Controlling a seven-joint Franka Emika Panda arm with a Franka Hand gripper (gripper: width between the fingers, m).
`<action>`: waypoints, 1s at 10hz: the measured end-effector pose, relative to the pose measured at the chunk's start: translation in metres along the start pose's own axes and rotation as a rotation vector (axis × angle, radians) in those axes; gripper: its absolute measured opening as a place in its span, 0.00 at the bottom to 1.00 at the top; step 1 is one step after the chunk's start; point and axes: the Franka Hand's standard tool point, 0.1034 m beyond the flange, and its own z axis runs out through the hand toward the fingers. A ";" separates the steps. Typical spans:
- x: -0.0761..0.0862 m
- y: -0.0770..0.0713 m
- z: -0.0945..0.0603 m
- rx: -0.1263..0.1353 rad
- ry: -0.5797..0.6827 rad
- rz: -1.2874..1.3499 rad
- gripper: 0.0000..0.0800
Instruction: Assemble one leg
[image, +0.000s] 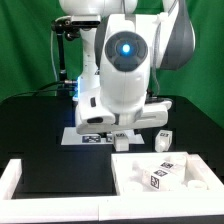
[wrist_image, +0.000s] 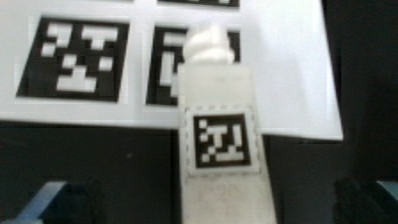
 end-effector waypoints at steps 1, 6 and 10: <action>0.004 0.000 0.002 0.000 -0.034 0.004 0.81; 0.005 -0.005 0.014 0.001 -0.148 0.031 0.81; 0.007 -0.014 0.027 -0.010 -0.147 0.026 0.81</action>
Offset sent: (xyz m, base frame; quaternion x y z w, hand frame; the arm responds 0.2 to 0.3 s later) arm -0.0078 0.0199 -0.0011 -0.0377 0.0204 -0.0161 0.9990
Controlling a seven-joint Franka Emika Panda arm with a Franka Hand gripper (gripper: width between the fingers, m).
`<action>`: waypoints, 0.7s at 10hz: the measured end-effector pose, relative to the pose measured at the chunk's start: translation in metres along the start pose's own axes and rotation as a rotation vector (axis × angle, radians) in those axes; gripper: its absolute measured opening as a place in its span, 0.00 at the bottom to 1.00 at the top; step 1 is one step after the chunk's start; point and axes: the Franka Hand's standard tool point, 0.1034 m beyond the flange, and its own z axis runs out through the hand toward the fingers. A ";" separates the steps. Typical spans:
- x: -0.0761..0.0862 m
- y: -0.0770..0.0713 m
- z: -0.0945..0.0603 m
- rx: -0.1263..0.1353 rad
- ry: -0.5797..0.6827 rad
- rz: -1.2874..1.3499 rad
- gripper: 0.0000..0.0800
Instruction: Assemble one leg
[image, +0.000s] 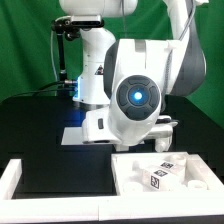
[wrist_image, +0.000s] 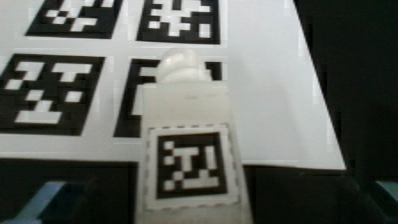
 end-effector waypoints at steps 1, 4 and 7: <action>0.000 0.001 0.000 0.003 0.001 0.002 0.78; 0.000 0.002 0.000 0.005 0.001 0.004 0.51; -0.006 0.003 -0.023 0.012 0.035 -0.012 0.36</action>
Offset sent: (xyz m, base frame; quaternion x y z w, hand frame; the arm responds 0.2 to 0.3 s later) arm 0.0000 0.0000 0.0000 0.0000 0.0000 0.0000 1.0000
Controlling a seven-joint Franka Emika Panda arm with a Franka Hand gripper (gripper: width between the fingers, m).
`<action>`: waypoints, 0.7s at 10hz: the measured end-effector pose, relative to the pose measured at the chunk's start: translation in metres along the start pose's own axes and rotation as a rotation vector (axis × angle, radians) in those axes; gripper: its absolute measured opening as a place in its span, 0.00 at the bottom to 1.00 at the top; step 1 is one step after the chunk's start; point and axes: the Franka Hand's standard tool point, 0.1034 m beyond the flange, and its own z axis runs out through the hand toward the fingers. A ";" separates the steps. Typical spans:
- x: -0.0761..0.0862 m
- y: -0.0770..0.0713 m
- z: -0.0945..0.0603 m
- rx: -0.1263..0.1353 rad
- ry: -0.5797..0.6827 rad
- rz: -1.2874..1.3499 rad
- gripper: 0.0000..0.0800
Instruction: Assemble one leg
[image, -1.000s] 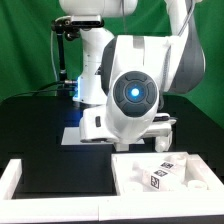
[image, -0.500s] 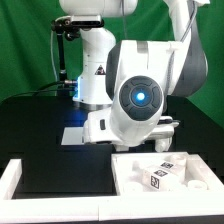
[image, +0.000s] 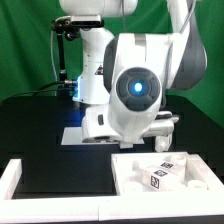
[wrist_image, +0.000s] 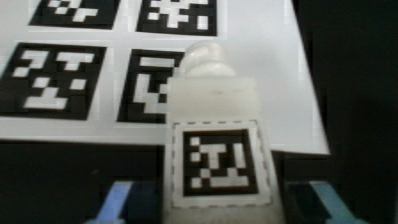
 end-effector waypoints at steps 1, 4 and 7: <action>-0.005 0.001 -0.019 0.010 0.010 -0.002 0.36; -0.019 -0.003 -0.077 0.025 0.168 0.000 0.36; -0.011 -0.001 -0.077 0.011 0.369 0.023 0.36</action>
Offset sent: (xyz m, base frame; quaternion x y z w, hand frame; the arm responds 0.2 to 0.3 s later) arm 0.0275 -0.0003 0.0701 0.0124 0.0695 -0.0002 0.9975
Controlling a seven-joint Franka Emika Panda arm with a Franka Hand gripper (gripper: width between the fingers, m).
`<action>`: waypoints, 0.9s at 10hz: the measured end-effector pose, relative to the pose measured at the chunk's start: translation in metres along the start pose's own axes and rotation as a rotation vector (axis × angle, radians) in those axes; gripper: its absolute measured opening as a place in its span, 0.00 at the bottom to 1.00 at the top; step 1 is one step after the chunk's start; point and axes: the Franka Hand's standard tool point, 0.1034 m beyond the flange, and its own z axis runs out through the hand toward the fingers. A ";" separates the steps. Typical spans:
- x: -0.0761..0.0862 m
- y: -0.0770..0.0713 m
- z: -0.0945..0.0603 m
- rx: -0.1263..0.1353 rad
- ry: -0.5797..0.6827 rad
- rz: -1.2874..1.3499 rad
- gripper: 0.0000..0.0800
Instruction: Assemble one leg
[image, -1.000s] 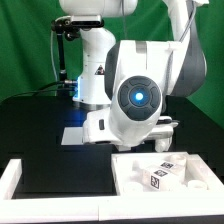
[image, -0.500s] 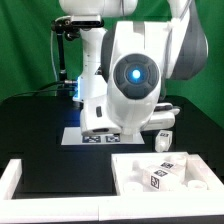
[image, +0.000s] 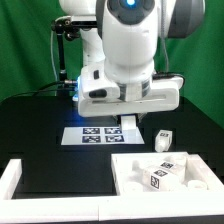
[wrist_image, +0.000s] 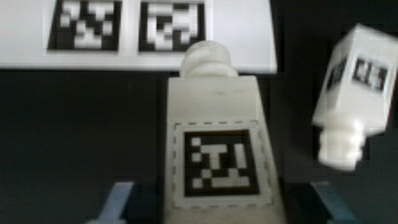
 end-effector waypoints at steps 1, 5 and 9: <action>-0.001 -0.004 -0.005 -0.003 0.054 0.007 0.36; 0.045 -0.035 -0.101 -0.005 0.313 -0.010 0.36; 0.054 -0.034 -0.099 -0.024 0.593 -0.003 0.36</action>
Offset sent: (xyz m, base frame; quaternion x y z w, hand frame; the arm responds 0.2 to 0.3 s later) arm 0.0944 0.0228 0.0698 -0.0041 0.1024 0.0368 0.9940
